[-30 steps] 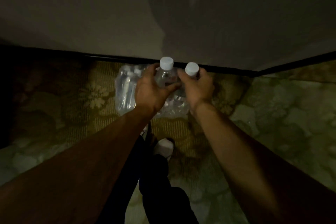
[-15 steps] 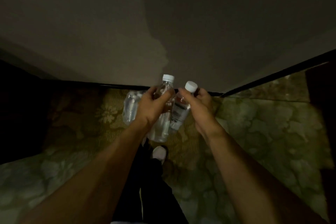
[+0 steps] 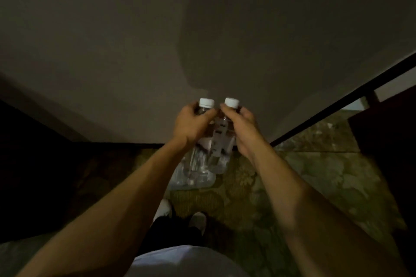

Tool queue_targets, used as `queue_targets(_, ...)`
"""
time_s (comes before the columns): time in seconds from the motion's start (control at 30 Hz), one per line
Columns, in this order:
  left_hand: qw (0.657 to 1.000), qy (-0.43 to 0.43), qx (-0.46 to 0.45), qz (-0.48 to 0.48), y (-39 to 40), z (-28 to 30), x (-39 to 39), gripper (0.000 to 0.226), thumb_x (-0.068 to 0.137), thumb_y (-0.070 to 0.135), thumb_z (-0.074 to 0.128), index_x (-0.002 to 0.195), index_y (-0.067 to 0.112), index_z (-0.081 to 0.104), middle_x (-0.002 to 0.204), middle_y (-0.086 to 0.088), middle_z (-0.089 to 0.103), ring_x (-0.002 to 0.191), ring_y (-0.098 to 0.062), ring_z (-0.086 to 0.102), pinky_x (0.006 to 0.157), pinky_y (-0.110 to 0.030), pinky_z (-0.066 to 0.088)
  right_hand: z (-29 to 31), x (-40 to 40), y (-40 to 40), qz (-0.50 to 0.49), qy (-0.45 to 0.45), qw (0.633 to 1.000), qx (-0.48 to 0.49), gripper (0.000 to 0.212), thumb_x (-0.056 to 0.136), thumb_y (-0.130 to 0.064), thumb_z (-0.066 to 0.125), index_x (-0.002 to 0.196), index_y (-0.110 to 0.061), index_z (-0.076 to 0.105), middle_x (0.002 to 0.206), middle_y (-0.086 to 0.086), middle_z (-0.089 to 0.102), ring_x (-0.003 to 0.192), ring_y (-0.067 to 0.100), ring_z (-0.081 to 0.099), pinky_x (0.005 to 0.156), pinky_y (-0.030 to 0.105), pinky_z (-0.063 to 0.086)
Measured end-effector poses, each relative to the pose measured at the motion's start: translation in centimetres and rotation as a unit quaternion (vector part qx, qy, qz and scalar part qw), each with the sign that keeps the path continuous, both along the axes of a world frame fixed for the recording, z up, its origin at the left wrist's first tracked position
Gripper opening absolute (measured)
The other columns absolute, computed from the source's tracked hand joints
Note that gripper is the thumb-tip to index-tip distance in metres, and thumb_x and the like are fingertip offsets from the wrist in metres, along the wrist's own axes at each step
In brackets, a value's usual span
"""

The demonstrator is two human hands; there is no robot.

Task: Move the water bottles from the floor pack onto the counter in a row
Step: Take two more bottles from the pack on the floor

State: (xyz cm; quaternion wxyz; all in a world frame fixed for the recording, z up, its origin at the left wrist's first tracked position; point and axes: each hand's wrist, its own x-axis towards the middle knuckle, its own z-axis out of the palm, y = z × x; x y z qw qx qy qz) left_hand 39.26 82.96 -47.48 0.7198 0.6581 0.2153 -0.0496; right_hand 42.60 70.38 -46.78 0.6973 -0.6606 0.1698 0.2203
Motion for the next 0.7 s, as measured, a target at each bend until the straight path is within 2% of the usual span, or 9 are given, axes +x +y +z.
queue_targets(0.07, 0.998, 0.001, -0.035, 0.052, 0.8, 1.5, 0.4, 0.025, 0.084, 0.021, 0.074, 0.102, 0.004, 0.069, 0.090, -0.013, 0.075, 0.077, -0.024, 0.073, 0.064, -0.036, 0.060, 1.3, 0.1, 0.8, 0.002, -0.004, 1.000, 0.008, 0.048, 0.086, -0.034, 0.069, 0.127, -0.013, 0.055, 0.103, 0.008, 0.073, 0.081, 0.018, 0.074, 0.055, 0.027, 0.056)
queue_targets(0.17, 0.995, -0.022, -0.068, 0.072, 2.4, 3.8, 1.0, 0.024, 0.083, 0.017, 0.074, 0.099, 0.000, 0.069, 0.083, -0.011, 0.073, 0.071, -0.019, 0.071, 0.059, -0.028, 0.058, 3.5, 0.6, 2.4, 0.009, -0.027, 0.999, -0.022, 0.066, 0.082, -0.041, 0.071, 0.136, -0.018, 0.043, 0.117, 0.007, 0.067, 0.093, 0.019, 0.071, 0.058, 0.027, 0.056)
queue_targets(0.23, 0.993, -0.039, -0.090, 0.069, 3.8, 5.2, 1.4, 0.023, 0.083, 0.016, 0.075, 0.098, -0.001, 0.070, 0.082, -0.009, 0.073, 0.071, -0.018, 0.072, 0.059, -0.027, 0.058, 4.8, 1.2, 3.5, 0.007, -0.041, 0.999, -0.033, 0.063, 0.081, -0.041, 0.073, 0.132, -0.020, 0.042, 0.118, 0.006, 0.064, 0.098, 0.021, 0.068, 0.068, 0.033, 0.058)
queue_targets(0.33, 0.991, -0.077, -0.094, 0.050, 6.1, 7.3, 2.2, 0.024, 0.080, 0.011, 0.077, 0.099, -0.002, 0.070, 0.087, -0.012, 0.074, 0.077, -0.020, 0.073, 0.069, -0.032, 0.060, 6.3, 1.8, 5.1, -0.009, -0.067, 0.997, -0.044, 0.051, 0.081, -0.039, 0.073, 0.119, -0.018, 0.047, 0.111, 0.008, 0.067, 0.098, 0.023, 0.068, 0.083, 0.042, 0.058)
queue_targets(0.43, 0.990, -0.128, -0.038, 0.054, 8.3, 9.2, 3.0, 0.027, 0.077, 0.014, 0.080, 0.099, 0.002, 0.072, 0.085, -0.008, 0.074, 0.075, -0.016, 0.070, 0.068, -0.027, 0.057, 7.8, 2.3, 6.9, -0.012, -0.097, 0.995, -0.032, 0.047, 0.082, -0.035, 0.073, 0.118, -0.013, 0.053, 0.106, 0.010, 0.071, 0.094, 0.023, 0.070, 0.074, 0.037, 0.057)
queue_targets(0.53, 0.968, -0.201, 0.145, 0.042, 10.2, 11.1, 3.2, 0.020, 0.076, 0.026, 0.079, 0.092, 0.016, 0.072, 0.077, 0.004, 0.072, 0.071, -0.004, 0.069, 0.066, -0.021, 0.055, 9.4, 2.2, 8.7, 0.005, -0.144, 0.990, -0.005, 0.033, 0.086, -0.028, 0.070, 0.111, -0.008, 0.062, 0.099, 0.009, 0.073, 0.086, 0.020, 0.070, 0.066, 0.034, 0.056)
queue_targets(0.6, 0.941, -0.259, 0.215, 0.037, 11.3, 12.3, 2.8, 0.017, 0.077, 0.027, 0.078, 0.090, 0.018, 0.070, 0.074, 0.008, 0.069, 0.067, 0.002, 0.064, 0.063, -0.015, 0.050, 10.2, 2.1, 9.8, 0.005, -0.163, 0.986, 0.022, 0.031, 0.088, -0.026, 0.068, 0.111, -0.005, 0.065, 0.100, 0.014, 0.073, 0.090, 0.026, 0.070, 0.076, 0.043, 0.058)
queue_targets(0.67, 0.921, -0.303, 0.243, 0.028, 12.6, 13.3, 2.5, 0.021, 0.080, 0.027, 0.077, 0.095, 0.017, 0.069, 0.081, 0.010, 0.069, 0.075, 0.002, 0.064, 0.066, -0.014, 0.049, 11.1, 2.1, 10.9, 0.004, -0.173, 0.984, 0.041, 0.026, 0.089, -0.025, 0.067, 0.107, -0.006, 0.067, 0.098, 0.015, 0.074, 0.091, 0.028, 0.070, 0.086, 0.052, 0.055)
queue_targets(0.7, 0.915, -0.318, 0.248, 0.027, 13.3, 13.8, 2.3, 0.022, 0.081, 0.027, 0.076, 0.098, 0.016, 0.068, 0.085, 0.010, 0.070, 0.080, 0.001, 0.065, 0.069, -0.014, 0.050, 11.7, 2.1, 11.5, 0.005, -0.181, 0.982, 0.046, 0.020, 0.090, -0.024, 0.066, 0.102, -0.008, 0.068, 0.093, 0.012, 0.074, 0.088, 0.026, 0.070, 0.087, 0.052, 0.054)
